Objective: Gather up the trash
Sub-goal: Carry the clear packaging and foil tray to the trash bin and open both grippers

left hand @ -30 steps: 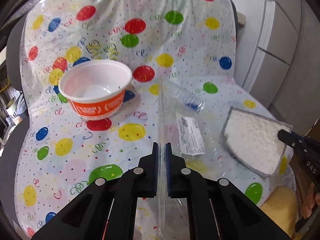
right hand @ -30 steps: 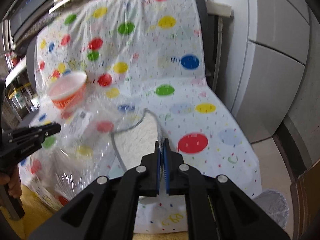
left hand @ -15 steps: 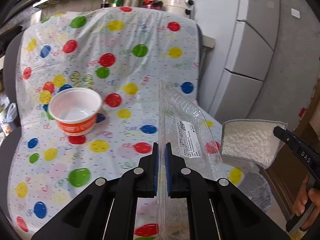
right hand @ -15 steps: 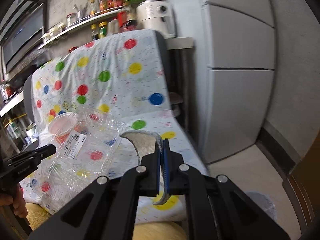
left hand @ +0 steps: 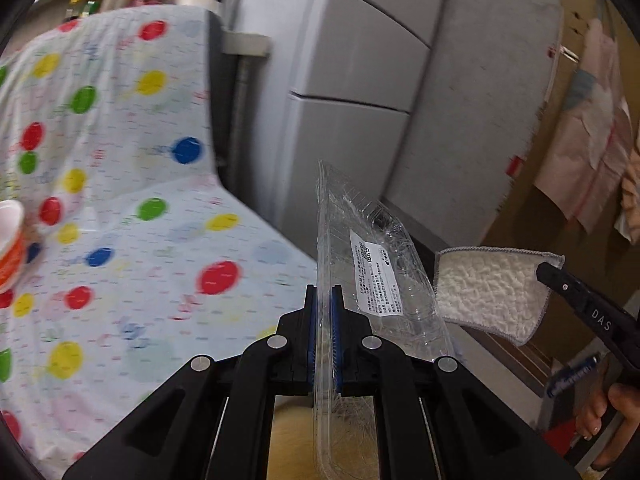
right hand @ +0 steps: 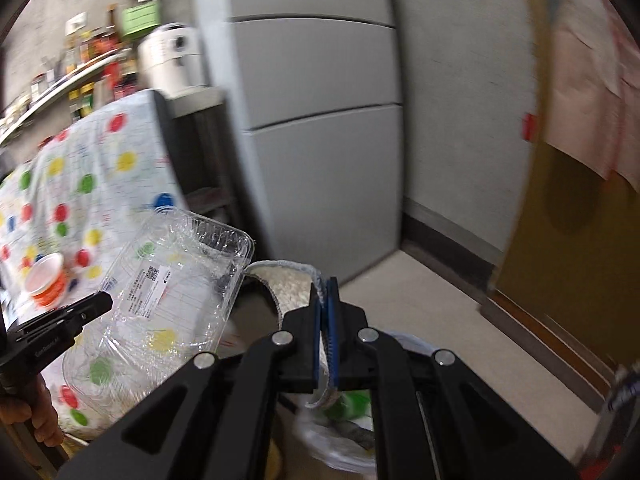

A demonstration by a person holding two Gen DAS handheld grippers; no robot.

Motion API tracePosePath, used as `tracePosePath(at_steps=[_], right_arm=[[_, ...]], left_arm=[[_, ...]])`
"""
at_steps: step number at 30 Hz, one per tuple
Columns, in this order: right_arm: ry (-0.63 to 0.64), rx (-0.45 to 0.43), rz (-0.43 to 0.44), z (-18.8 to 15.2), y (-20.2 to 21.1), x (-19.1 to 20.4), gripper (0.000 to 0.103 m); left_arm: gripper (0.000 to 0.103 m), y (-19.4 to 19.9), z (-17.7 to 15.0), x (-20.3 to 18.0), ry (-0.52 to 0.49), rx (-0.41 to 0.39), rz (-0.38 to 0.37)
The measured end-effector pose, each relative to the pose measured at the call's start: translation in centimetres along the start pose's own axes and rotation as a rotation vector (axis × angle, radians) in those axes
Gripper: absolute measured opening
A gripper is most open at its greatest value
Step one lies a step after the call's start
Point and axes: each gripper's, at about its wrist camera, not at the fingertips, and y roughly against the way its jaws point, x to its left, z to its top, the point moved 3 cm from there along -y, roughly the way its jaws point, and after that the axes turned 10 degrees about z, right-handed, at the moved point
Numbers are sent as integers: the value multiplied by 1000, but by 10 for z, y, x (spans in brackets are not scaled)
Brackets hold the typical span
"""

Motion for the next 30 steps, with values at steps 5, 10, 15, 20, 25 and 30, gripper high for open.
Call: tracePosePath(at_steps=[5,10,15,20,25,30], right_arm=[[-85,42,-84,-23,3,-53,4],[-166,105,-128,-45,-14,-92,4],[-214,142,-130,-55,-33,-109,5],[-259,147,-110,-56,-42,-117,34],[-248,170,-89,-57,-50,-112,34],[-203,178,-68,-50,-52,-98,34]], left_arm=[[7,-37,-7,-51,-66,67,-82],[7,-68,-9,-88,-118,109,-121],[12,-86,-6,-107,-131,128,-156],[25,-95,-5,-114,-117,140,-192],[26,-100,-6,-107,-98,150,-185],[26,-92,-4,-86,-70,149,-162]])
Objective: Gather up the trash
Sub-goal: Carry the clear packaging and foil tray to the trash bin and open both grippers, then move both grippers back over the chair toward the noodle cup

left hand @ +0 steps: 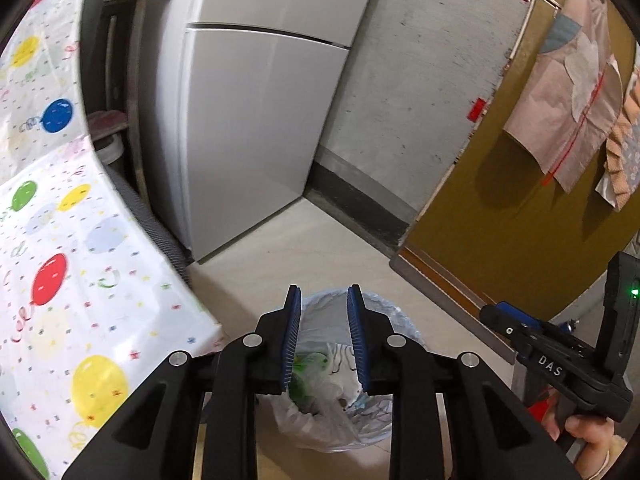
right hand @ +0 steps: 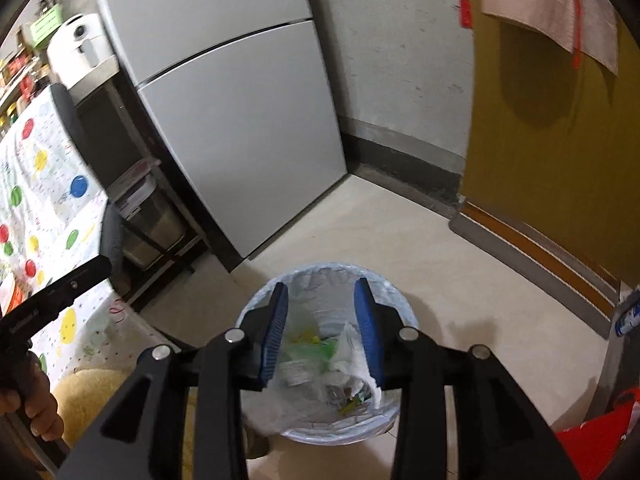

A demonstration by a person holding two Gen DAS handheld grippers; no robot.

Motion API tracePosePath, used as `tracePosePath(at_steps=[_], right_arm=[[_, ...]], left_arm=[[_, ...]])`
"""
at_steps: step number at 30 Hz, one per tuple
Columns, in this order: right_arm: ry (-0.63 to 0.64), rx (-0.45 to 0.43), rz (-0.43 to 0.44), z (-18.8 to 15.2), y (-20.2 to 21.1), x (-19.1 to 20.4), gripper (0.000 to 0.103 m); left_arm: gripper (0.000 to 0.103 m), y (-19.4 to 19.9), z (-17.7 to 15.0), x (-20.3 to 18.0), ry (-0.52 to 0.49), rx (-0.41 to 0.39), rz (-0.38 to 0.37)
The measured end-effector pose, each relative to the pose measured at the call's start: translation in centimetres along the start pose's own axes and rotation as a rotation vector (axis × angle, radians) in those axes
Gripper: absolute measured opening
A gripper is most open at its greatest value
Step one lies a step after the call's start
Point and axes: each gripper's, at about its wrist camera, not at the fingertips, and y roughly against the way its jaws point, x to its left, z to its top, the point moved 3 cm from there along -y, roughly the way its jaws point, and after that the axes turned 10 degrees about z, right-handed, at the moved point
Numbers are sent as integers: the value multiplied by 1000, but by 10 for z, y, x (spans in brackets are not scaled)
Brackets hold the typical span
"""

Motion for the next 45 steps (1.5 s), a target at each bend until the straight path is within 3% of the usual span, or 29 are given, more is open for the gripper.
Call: tracePosePath(at_steps=[7,14,18,25,32,35,37,44,45], right_arm=[[59,-30,18,11,15,28,34],[147,-54,107,19,31,83,34],[244,-30,220,19,27,141,34],[462,40,401,4,13,260,40],[624,94,511,-16,-7,361,43],[687,100,540,-27,-18,402,53],[716,101,551,-32,-26,424,62],[730,131,582,-44,-58,472,62],[730,132,586,-45,-63,478,62]], left_arm=[[26,31,-2,25,11,-39,45],[27,81,-10,73,38,-84,167],[39,116,-25,120,98,-100,268],[45,173,-59,205,238,-92,450],[47,225,-87,289,422,-90,612],[52,244,-97,323,501,-89,678],[54,251,-101,341,541,-85,700],[54,261,-101,386,617,-89,732],[60,260,-98,393,622,-92,732]])
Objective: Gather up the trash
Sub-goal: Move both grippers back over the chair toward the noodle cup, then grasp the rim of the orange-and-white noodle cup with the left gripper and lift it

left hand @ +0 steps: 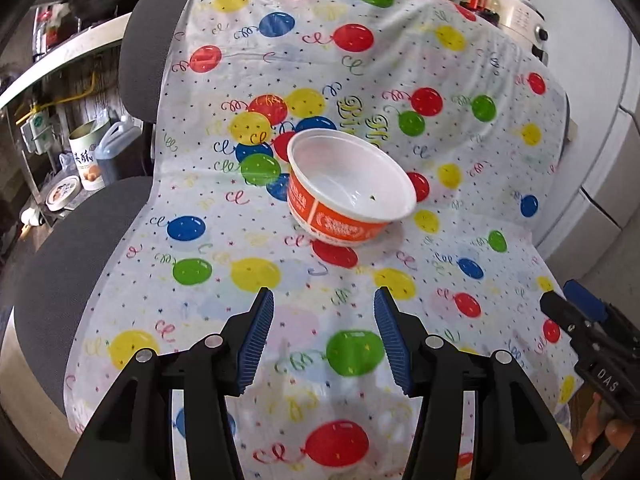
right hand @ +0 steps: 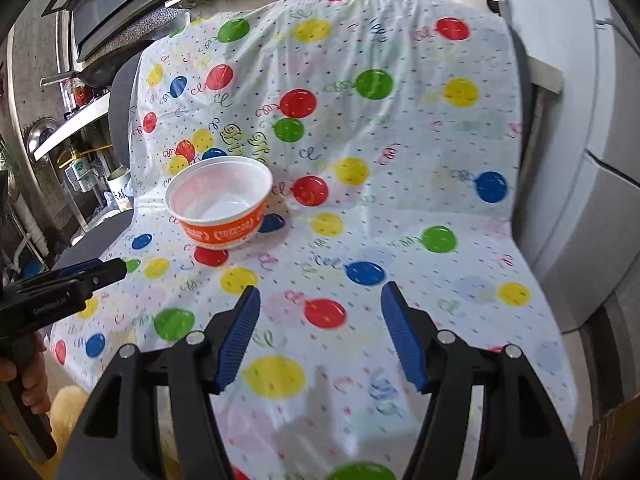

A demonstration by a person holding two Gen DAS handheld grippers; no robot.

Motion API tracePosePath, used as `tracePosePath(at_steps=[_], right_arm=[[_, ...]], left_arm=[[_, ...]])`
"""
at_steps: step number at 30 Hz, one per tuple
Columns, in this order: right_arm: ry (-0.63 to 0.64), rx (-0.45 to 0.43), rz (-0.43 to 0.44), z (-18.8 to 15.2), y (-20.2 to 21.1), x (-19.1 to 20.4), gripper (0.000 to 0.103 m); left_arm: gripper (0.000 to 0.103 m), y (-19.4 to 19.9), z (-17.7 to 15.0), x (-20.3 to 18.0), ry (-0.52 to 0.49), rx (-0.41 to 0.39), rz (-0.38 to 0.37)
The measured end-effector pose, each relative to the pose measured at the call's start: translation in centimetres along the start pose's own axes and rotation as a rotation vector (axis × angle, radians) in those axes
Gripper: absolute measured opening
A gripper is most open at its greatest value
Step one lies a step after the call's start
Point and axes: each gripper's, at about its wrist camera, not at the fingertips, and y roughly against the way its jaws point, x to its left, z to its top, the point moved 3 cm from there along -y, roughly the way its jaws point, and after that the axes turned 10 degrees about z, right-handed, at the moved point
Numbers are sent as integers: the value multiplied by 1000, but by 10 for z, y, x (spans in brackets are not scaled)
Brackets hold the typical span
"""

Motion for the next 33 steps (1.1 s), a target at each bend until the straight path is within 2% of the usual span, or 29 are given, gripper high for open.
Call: tracePosePath(at_steps=[2,8,11,14,18,21,22,26,31,33], right_arm=[[-1,-3,4,3,-7,1,62],[0,-7,7,8,-22,-1,62],[-6,0,3,6,-25,-6,62],[-19,11,0,2,-28,-14,62],[-41,17,-4,-3,-27,-23,62],[-48,19,-5,-7,-25,-26,62],[-49,19,-5,-8,-23,-27,62],[-54,7,-7,-11,-13,-26,62],[-58,-23,-10,-13,9,-25,62],[-67,-40,-4,-15,22,-26,62]], left_arm=[[66,-7,9,1,8,-7,8],[66,-33,45,0,34,-21,14],[62,-49,62,-1,53,-24,18],[49,-68,75,-1,70,-5,40],[39,-88,80,-4,65,20,65],[25,-98,75,-7,58,51,71],[23,-98,72,-8,54,54,76],[8,-88,59,-7,59,53,73],[4,-54,42,-11,46,15,31],[4,-36,35,-17,33,14,-19]])
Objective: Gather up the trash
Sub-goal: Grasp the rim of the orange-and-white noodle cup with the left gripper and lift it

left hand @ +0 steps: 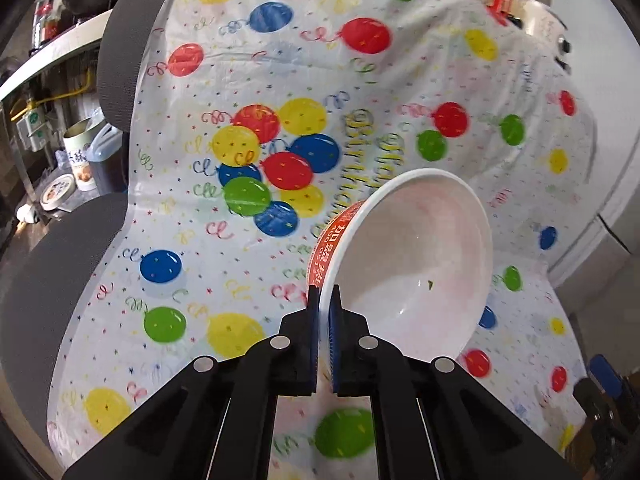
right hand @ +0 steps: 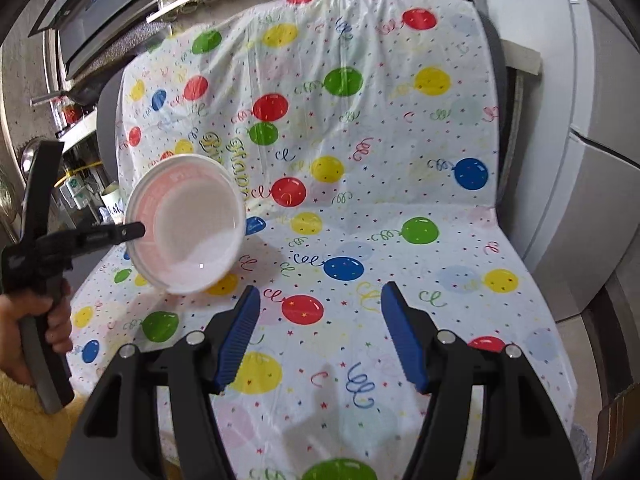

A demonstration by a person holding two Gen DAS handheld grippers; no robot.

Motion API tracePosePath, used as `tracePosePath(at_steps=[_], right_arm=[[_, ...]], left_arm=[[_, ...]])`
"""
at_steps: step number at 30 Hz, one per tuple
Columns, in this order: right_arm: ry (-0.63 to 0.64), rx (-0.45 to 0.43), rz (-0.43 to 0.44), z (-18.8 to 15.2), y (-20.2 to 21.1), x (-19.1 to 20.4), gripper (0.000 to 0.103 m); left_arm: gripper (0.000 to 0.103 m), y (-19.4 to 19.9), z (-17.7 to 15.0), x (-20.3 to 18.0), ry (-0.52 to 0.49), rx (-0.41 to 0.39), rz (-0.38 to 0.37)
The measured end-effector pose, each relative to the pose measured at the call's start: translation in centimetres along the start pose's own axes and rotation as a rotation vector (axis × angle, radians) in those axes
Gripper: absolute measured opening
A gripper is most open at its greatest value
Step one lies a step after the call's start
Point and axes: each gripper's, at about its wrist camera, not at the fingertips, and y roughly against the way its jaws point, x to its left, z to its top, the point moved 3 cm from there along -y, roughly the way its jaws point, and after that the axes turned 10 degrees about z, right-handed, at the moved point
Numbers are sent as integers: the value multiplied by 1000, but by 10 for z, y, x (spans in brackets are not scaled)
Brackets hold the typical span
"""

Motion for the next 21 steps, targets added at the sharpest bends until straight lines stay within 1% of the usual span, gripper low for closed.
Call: tracePosePath(at_steps=[4,6,9,12,15,16,17,21], right_arm=[[-18,-30,15,-3,23,-1,62],[-26,-44,23,-5,33,-2,62],[-26,-58,17,-9,48,-5,62],[-34,-55,-7,-16,57,-13,62],[-54,-47,-32,-25,62,-25,62],[-57,-36,-45,-28,62,-28,60],[-61,-22,-56,-32,60,-33,55],[-80,11,-75,-42,51,-44,47]], left_arm=[[4,27,-14,-21,-34,4,-86],[4,37,-25,-38,-57,25,-134],[5,46,-44,-65,-113,51,-191],[5,49,-63,-92,-164,76,-230],[5,46,-78,-112,-202,109,-255],[5,45,-83,-117,-214,118,-258],[5,44,-86,-121,-223,125,-261],[5,44,-88,-127,-247,110,-253]])
